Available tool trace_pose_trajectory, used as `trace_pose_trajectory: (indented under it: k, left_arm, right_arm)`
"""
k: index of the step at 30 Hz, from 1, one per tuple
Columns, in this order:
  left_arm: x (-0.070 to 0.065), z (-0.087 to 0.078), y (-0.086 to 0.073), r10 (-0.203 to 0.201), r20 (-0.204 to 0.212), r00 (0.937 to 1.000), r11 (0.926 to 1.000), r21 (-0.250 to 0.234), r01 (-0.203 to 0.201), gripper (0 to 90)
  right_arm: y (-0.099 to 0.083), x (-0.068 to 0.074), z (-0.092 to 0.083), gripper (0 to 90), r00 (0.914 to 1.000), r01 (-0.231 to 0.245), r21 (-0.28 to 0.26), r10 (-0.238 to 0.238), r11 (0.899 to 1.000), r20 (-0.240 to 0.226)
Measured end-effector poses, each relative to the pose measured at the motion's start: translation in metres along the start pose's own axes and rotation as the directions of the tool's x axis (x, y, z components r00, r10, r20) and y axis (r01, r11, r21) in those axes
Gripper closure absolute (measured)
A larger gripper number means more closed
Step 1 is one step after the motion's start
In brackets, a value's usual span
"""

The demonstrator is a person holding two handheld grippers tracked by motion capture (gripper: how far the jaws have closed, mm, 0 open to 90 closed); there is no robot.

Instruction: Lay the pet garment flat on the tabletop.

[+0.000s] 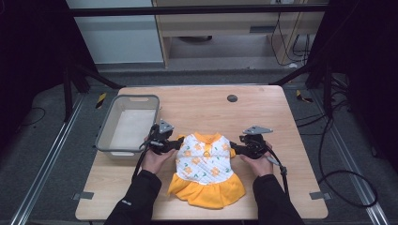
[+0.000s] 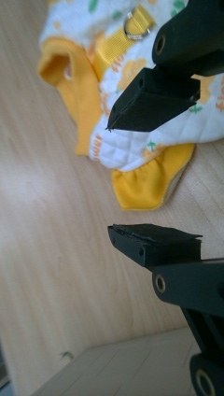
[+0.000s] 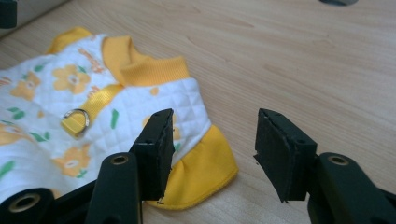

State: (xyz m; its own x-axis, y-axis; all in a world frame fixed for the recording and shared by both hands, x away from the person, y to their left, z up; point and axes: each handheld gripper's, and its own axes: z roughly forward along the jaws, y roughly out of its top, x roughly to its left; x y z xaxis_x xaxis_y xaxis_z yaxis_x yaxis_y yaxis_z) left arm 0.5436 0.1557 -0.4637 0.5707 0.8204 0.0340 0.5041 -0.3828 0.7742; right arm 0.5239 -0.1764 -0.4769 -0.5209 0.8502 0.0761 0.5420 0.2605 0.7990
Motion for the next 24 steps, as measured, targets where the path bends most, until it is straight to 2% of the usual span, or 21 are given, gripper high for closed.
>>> trace_pose_trajectory:
  k: [5,6,7,8,11,14,17,18,22,24]
  left_arm:
    - [-0.003,0.015,-0.005,0.001,-0.003,1.0000,0.9991,0.042,-0.001,45.6]
    - [-0.003,0.020,-0.006,-0.002,-0.003,1.0000,0.9981,0.062,0.002,46.9]
    - [-0.003,0.020,-0.006,-0.002,-0.003,1.0000,0.9981,0.062,0.002,48.7]
    - [-0.003,0.022,-0.007,-0.019,0.004,0.9998,0.9971,0.073,0.019,49.9]
    - [-0.002,0.024,-0.008,-0.021,0.003,0.9998,0.9964,0.082,0.021,53.3]
    - [-0.001,0.026,-0.010,-0.038,0.006,0.9992,0.9941,0.101,0.038,56.9]
    - [-0.004,0.029,-0.012,-0.020,-0.007,0.9998,0.9897,0.142,0.021,63.7]
    - [-0.005,0.029,-0.013,-0.009,-0.008,0.9999,0.9909,0.134,0.010,64.8]
    - [-0.005,0.029,-0.016,-0.032,0.005,0.9995,0.9927,0.116,0.031,72.2]
    - [-0.005,0.029,-0.016,-0.033,0.009,0.9994,0.9926,0.117,0.032,79.8]
  right_arm:
    - [-0.004,0.000,0.009,49.6,1.0000,-0.002,0.029,0.002,1.000,-0.006]
    - [-0.007,0.000,0.013,51.2,1.0000,0.005,0.046,-0.005,0.999,-0.005]
    - [-0.007,0.000,0.013,51.2,1.0000,0.005,0.046,-0.005,0.999,-0.005]
    - [-0.010,0.000,0.016,52.6,1.0000,0.007,0.062,-0.006,0.998,-0.007]
    - [-0.012,0.000,0.020,54.7,0.9999,0.013,0.079,-0.012,0.997,-0.008]
    - [-0.013,0.002,0.022,60.3,0.9998,0.017,0.095,-0.015,0.995,-0.015]
    - [-0.013,0.003,0.023,67.0,0.9995,0.003,0.105,0.001,0.994,-0.033]
    - [-0.013,0.003,0.023,69.1,0.9993,-0.001,0.106,0.005,0.994,-0.036]
    - [-0.013,0.005,0.023,80.7,0.9978,-0.016,0.118,0.024,0.993,-0.061]
    - [-0.012,0.006,0.023,82.4,0.9978,-0.013,0.117,0.021,0.993,-0.062]
